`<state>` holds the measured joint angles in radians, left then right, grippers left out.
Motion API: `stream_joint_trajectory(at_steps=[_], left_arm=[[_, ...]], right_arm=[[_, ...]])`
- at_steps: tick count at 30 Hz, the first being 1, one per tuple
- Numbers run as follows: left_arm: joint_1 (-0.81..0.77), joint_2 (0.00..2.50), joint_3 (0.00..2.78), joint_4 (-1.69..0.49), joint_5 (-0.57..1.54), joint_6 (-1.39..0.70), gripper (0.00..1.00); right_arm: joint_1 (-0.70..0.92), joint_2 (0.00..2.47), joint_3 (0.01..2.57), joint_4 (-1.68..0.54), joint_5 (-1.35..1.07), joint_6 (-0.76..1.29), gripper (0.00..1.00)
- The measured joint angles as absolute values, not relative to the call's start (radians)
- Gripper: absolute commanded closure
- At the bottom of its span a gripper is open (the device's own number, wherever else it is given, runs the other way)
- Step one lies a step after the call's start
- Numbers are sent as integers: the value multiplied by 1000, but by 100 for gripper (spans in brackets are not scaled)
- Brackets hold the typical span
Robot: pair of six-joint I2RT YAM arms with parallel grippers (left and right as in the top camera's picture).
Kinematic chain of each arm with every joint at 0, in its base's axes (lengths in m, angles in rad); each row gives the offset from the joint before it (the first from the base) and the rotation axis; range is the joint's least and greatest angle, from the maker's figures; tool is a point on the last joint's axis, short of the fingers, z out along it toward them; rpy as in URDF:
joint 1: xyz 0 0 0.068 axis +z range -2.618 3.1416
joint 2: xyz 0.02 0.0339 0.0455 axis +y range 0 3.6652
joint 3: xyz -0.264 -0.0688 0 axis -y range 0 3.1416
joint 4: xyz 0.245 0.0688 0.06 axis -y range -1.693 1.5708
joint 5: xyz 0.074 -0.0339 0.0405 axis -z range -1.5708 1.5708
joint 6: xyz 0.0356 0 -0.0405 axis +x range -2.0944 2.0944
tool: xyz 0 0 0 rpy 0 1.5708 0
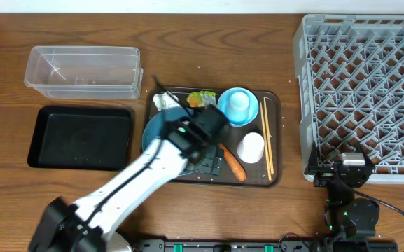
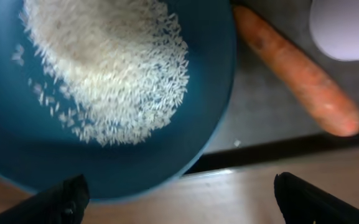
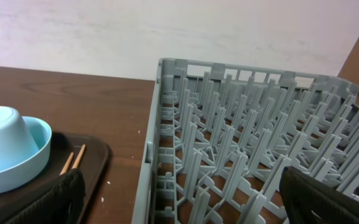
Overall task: Sort waste into correct bins and load items into the dishwasher rack
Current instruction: 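Move the left gripper to the blue plate's rim, then grasp the blue plate rim with the left gripper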
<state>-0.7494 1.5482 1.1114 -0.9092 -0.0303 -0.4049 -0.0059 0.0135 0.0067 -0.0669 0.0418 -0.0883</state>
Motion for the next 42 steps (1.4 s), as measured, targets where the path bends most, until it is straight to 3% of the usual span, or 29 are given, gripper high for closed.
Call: stream_joint_trajectory(at_steps=[15,34,42], left_arm=[[-834,1702,1111,-804,-161,-475,5],[-881,1785,1111,-772,-292,-528,22],[-881,1785,1089,-685,-295,-528,23]], right_arm=[[-6,14,7,-67,42,-88,1],[-6,14,7,-67,42,-88,1],[-6,14,7,-67,42,-88,1]])
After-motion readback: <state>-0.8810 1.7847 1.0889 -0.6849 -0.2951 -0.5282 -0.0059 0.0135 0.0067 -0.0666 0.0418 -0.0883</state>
